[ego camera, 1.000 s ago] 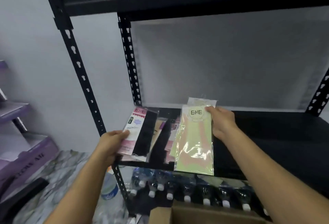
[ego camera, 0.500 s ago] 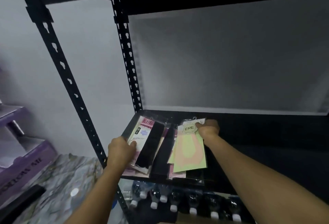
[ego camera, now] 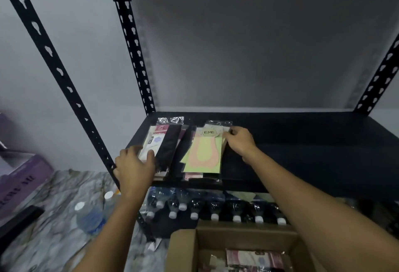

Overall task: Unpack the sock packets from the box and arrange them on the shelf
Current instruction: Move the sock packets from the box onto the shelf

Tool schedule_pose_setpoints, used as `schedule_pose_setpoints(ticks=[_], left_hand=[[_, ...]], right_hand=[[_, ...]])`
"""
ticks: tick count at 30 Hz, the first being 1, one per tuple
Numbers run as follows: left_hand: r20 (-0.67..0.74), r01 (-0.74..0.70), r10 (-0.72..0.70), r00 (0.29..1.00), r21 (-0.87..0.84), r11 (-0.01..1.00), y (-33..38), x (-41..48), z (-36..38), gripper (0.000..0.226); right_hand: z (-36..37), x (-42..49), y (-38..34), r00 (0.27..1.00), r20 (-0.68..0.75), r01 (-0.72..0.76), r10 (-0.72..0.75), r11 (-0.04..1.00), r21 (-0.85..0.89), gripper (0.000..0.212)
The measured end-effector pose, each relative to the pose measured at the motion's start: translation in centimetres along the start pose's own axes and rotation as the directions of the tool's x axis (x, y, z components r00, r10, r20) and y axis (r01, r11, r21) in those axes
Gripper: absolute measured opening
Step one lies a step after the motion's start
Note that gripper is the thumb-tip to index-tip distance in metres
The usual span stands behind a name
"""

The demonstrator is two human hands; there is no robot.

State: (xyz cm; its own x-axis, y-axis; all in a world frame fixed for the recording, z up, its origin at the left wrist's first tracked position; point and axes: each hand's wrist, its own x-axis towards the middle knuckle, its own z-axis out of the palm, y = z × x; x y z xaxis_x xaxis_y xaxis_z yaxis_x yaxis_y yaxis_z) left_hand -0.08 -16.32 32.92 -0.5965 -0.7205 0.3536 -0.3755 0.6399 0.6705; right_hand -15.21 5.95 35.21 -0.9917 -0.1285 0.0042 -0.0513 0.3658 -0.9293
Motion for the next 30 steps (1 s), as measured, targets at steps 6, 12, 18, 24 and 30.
schedule_pose_setpoints(ticks=[6,12,18,24,30], left_hand=[[0.094,0.021,0.020,0.995,-0.417,0.909,0.7,-10.7,-0.4,0.011],[0.501,0.269,-0.044,0.864,-0.386,0.882,-1.0,-20.3,4.3,0.009],[0.749,0.298,-0.002,0.663,-0.261,0.918,-4.3,-25.2,8.9,0.023],[0.791,0.266,-0.015,0.612,-0.188,0.945,-7.2,-26.1,12.1,0.028],[0.822,0.256,-0.056,0.567,-0.111,0.960,-8.5,-26.0,15.3,0.030]], right_hand=[[-4.3,-8.3,3.8,0.999,-0.039,0.045,-0.038,0.977,0.208,0.015],[-6.1,-17.2,13.5,0.991,0.044,-0.132,0.126,0.975,0.178,0.009],[-5.9,-20.1,20.5,0.948,0.205,-0.257,0.246,0.966,0.033,0.018],[-5.9,-20.1,24.6,0.921,0.173,-0.350,0.350,0.936,-0.027,0.023],[-5.9,-19.0,28.4,0.889,0.186,-0.403,0.419,0.907,-0.120,0.026]])
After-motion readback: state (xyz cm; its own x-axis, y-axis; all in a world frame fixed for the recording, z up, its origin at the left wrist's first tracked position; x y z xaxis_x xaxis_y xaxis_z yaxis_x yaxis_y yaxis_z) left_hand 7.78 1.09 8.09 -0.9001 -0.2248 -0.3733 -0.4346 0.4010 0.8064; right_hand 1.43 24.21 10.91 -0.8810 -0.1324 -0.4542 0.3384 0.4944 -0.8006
